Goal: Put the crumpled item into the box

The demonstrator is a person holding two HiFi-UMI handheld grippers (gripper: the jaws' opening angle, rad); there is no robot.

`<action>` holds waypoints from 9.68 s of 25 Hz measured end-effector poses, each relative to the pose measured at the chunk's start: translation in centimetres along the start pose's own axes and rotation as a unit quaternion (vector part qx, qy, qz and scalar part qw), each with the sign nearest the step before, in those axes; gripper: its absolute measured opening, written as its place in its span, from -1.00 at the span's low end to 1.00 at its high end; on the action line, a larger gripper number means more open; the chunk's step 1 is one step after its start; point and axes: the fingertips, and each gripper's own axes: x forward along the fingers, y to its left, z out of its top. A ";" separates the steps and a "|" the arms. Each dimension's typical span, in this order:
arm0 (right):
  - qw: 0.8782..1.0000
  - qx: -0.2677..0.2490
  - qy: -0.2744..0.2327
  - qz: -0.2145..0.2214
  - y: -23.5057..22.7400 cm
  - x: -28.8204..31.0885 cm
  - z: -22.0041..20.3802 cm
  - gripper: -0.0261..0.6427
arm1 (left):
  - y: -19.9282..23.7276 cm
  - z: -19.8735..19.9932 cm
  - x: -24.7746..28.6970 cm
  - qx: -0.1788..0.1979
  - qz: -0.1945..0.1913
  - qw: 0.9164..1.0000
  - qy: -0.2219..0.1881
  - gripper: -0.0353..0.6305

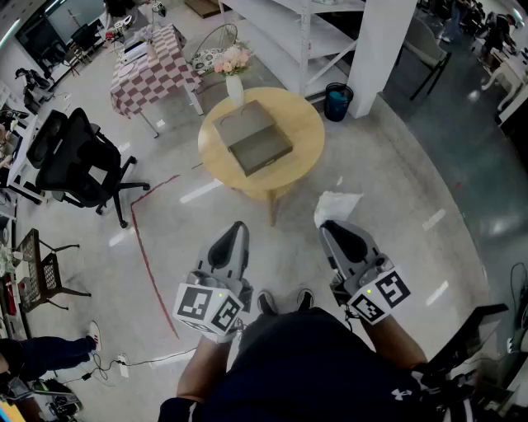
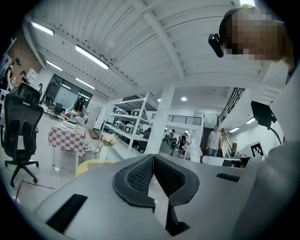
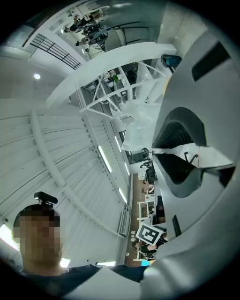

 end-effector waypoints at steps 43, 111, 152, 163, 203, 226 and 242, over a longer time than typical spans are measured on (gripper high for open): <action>0.995 -0.030 -0.015 -0.098 4.7 6.7 -1.0 -0.82 | 11.9 0.8 -4.9 0.006 -0.029 1.000 0.009 -0.84; 0.947 -0.012 0.318 -0.035 -22.1 38.8 -20.3 -0.82 | 32.1 -5.3 25.8 -0.009 0.019 0.989 0.149 -0.84; 0.823 0.004 0.559 0.103 -18.9 46.3 -38.2 -0.44 | 39.5 -8.7 20.8 -0.105 0.187 0.962 0.168 -0.84; 0.872 0.020 0.482 0.081 -19.3 46.6 -32.6 -0.41 | 37.6 -7.7 23.5 -0.080 0.152 0.972 0.158 -0.84; 0.998 -0.065 0.019 0.011 -17.7 40.3 4.4 -0.85 | 27.2 8.9 29.2 0.048 0.032 0.998 0.004 -0.84; 0.998 -0.061 0.010 -0.004 -17.9 40.5 3.4 -0.87 | 28.6 8.3 28.7 0.061 0.035 0.997 -0.001 -0.84; 0.998 -0.053 0.014 -0.009 -18.3 41.4 3.2 -0.87 | 29.2 8.1 29.6 0.067 0.027 0.997 0.007 -0.84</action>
